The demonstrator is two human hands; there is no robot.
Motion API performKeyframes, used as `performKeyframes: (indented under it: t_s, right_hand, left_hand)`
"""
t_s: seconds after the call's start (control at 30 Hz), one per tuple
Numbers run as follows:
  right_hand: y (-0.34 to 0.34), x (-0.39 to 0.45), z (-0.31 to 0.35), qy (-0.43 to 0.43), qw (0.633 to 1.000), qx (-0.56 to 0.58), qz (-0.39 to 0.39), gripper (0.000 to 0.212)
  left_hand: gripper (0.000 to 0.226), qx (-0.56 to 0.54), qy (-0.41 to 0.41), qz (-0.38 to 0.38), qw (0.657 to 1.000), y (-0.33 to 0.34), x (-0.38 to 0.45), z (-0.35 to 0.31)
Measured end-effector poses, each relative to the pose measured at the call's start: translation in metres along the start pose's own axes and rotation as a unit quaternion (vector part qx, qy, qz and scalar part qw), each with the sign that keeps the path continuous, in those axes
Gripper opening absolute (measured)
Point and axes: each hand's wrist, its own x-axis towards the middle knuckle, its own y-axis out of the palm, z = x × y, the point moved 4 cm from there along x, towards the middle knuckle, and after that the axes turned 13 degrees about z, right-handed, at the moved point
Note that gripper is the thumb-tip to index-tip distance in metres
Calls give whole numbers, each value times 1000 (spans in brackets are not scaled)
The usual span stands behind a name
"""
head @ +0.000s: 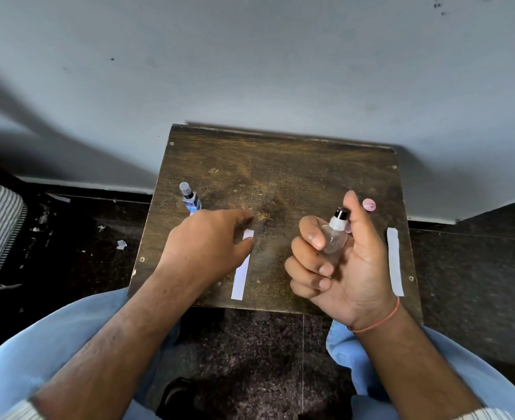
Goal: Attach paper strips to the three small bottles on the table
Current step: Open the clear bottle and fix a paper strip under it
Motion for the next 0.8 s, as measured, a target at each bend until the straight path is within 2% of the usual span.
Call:
performKeyframes:
  t_s: [0.3,0.63,0.73,0.8]
  right_hand:
    - [2,-5,5,2,999,17,35,70]
    - [-2,-5,6,-3,999,-27,18,70]
    - [-4,-3,4,-21,993,-112,-20,70]
    - [-6,-2,2,-49,973,-211,-82,68]
  left_hand:
    - [32,13,-19,-1,1000,-1,0,-2]
    - [2,-14,-22,-9,1000,-2,-1,-2]
    - [10,-141,4,38,989,-2,1,3]
    - [14,-287,28,72,955,-5,4,5]
